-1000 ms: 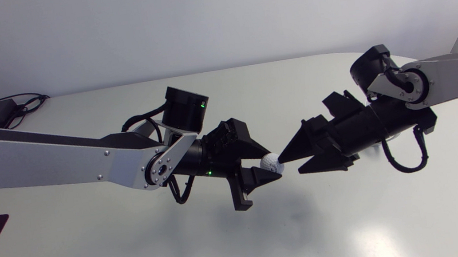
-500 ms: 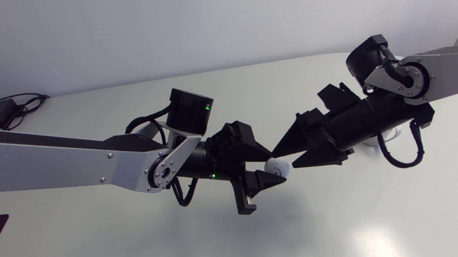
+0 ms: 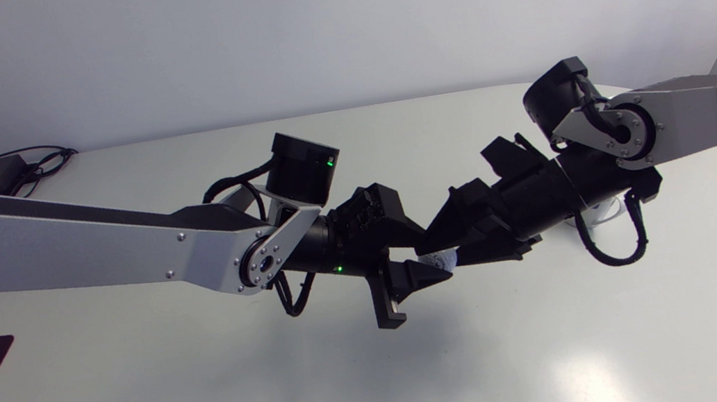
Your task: Pick up the white golf ball from the table and place it into the cup.
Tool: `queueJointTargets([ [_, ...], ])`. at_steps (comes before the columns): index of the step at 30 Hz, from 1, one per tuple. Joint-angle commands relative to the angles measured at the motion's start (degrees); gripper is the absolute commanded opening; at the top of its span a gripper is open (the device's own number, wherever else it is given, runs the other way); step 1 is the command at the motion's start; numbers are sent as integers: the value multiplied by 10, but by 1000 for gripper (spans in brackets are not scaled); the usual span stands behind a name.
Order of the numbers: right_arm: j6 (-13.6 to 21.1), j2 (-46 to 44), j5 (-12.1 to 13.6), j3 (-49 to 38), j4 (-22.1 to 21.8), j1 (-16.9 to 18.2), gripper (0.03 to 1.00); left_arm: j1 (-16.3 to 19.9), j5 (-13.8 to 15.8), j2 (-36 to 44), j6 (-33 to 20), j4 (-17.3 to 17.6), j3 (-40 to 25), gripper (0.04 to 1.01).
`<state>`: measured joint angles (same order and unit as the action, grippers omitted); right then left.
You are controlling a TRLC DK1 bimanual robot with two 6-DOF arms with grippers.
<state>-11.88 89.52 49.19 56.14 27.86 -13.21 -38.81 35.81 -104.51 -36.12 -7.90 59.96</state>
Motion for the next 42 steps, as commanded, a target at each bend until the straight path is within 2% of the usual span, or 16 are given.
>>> queueJointTargets([
  [1, -17, 15, -5, 0, -9, -6, 743, 0, 7, -12, 10, -5, 16, 430],
  [5, -21, 15, -9, -3, -17, -9, 711, 0, 7, -12, 11, -5, 18, 430],
  [9, -24, 14, -13, -8, -23, -11, 621, -1, 7, -12, 11, -5, 18, 430],
  [21, -24, 12, -14, -14, -23, -15, 580, 3, 7, -18, 11, -6, 23, 431],
  [29, -24, 7, -14, -17, -27, -19, 443, 5, 6, -26, 18, -4, 32, 454],
  [33, -24, 2, -14, -20, -27, -23, 428, 6, 2, -32, 30, -2, 39, 659],
  [35, -23, -2, -14, -21, -26, -23, 413, 7, 0, -32, 31, -1, 41, 697],
  [37, -24, -7, -14, -23, -25, -23, 410, 6, -3, -33, 32, -1, 42, 869],
  [39, -23, -10, -14, -24, -25, -21, 400, 5, -7, -34, 32, -1, 43, 980],
  [42, -23, -14, -14, -24, -25, -16, 400, 5, -8, -34, 33, -1, 43, 995],
])
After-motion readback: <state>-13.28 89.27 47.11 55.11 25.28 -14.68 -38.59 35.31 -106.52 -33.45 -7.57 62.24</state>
